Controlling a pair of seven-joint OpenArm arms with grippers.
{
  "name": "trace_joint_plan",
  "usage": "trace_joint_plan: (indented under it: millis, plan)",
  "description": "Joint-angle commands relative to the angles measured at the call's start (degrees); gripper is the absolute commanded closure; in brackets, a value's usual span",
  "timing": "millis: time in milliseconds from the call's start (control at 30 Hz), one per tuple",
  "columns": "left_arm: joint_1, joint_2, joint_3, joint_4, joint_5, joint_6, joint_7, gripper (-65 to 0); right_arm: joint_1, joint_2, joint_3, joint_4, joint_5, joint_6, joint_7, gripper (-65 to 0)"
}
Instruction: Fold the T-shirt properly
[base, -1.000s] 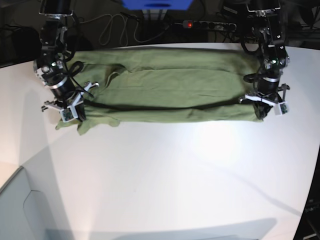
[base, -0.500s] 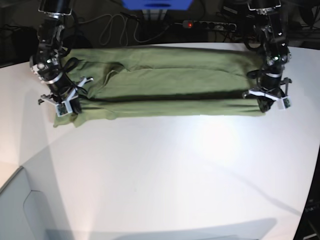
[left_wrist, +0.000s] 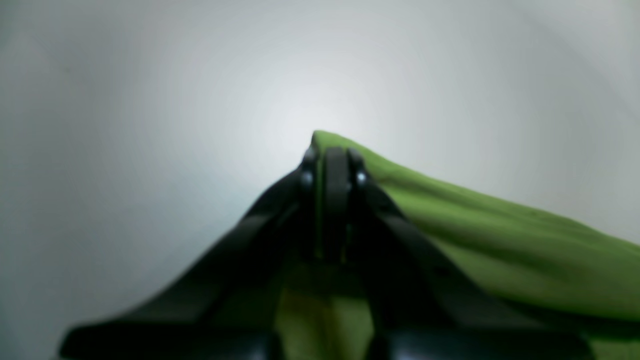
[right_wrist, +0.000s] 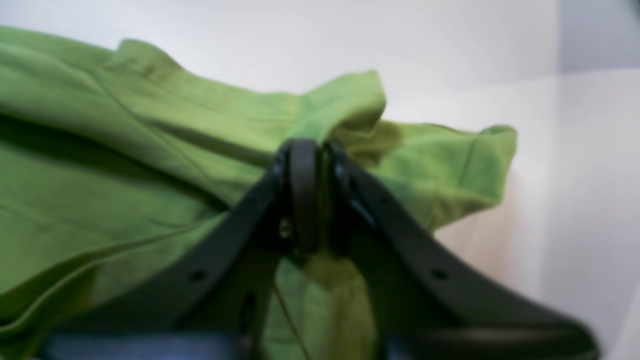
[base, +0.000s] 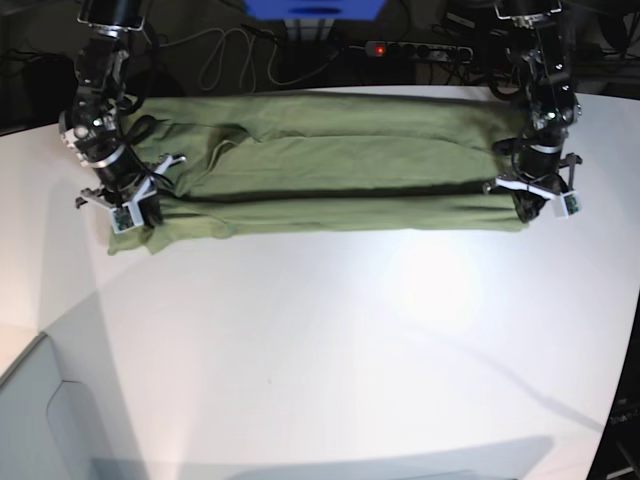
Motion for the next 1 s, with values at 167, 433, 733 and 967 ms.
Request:
trace_joint_plan:
  millis: [167, 433, 733, 967]
  plan:
    - [-0.42, -0.79, -0.13, 0.79, -0.14, 0.14, -0.97, 0.0, 0.50, 0.69, 0.56, 5.03, 0.46, 0.83, -1.57, -36.9]
    - [-0.15, -0.79, -0.13, 0.79, -0.14, 0.14, -0.88, -0.9, 2.52, 0.60, 0.21, 8.02, 0.46, 0.83, -3.60, -44.0]
    - [-0.15, -0.09, -0.48, 0.79, -0.14, 0.49, -0.88, -11.4, 9.38, 0.69, 0.12, 0.99, 0.46, 2.32, -11.24, -44.0]
    - [-0.15, 0.26, -0.22, 0.79, -0.14, 0.49, -0.88, -11.4, 10.52, 0.43, 0.21, -4.03, 0.38, 8.47, -12.83, -43.8]
